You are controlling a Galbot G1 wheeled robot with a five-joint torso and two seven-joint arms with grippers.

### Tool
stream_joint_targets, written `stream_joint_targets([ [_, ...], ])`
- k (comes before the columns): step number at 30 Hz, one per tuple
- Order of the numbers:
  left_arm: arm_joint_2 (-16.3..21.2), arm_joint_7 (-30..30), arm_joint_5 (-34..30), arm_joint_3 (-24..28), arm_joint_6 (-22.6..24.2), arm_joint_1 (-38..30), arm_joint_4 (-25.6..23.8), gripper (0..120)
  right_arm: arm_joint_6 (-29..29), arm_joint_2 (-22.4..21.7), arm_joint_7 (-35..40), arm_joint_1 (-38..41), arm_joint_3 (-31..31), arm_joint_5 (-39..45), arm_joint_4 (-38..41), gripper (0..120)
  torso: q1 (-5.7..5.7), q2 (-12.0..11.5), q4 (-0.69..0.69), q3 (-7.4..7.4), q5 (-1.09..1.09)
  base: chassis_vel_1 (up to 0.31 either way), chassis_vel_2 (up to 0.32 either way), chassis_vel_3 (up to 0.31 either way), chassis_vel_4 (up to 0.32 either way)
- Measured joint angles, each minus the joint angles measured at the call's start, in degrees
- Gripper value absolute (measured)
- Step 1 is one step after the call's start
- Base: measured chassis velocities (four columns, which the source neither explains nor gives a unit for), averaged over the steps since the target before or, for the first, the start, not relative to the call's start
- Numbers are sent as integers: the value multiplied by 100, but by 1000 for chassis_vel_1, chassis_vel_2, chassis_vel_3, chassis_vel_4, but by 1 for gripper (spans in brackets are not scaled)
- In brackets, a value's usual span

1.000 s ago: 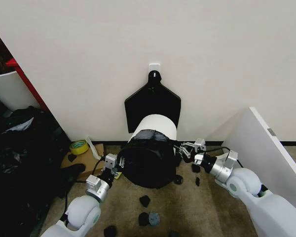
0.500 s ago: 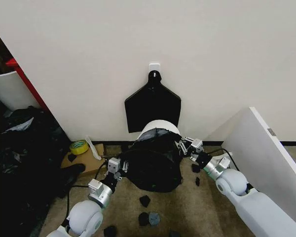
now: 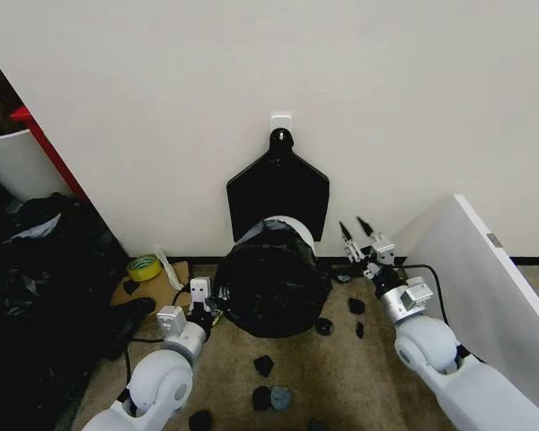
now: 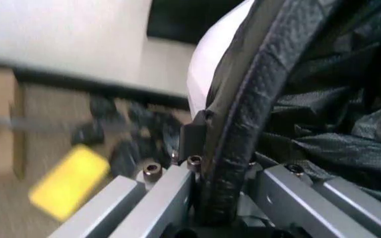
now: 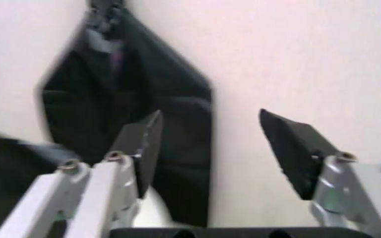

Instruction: Place the garbage bag over the trash bin.

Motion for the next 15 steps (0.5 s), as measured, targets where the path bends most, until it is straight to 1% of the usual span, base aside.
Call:
stream_joint_targets([
  [1,-50,-158,-177,11,185,-1,-65,0,-122,-14,57,-136,-80,73,286,65,0,0,-1,0,0,0,0,0,0],
  [2,-50,-158,-177,11,185,-1,-65,0,-122,-14,57,-136,-80,73,286,65,0,0,-1,0,0,0,0,0,0],
  [4,-157,-504,-573,34,558,-14,-195,0,-364,-33,153,-324,-293,63,745,72,-1,0,-1,0,0,0,0,0,0],
  [5,-211,-674,-724,52,703,-19,-252,0,-552,-44,243,-402,-453,0,1001,70,-1,0,-1,0,-1,0,0,0,0],
  [7,-266,-802,-773,81,778,-15,-275,0,-872,-54,417,-450,-683,-108,1272,63,-1,0,0,0,-1,0,0,0,0],
  [8,-297,-871,-765,102,793,-1,-277,0,-1116,-62,566,-451,-874,-225,1420,58,-1,0,0,0,0,0,0,0,0],
  [9,-322,-917,-748,116,795,23,-281,0,-1233,-72,653,-438,-1008,-341,1478,53,-1,0,0,0,-1,0,0,0,0],
  [10,-322,-917,-748,116,795,23,-281,0,-1233,-72,653,-438,-1008,-341,1478,53,-1,0,0,0,-1,0,0,0,0],
  [15,-385,-1051,-617,140,790,111,-294,0,-1599,-137,752,-310,-1543,-1058,1506,34,-1,0,1,0,-1,0,0,0,0],
])
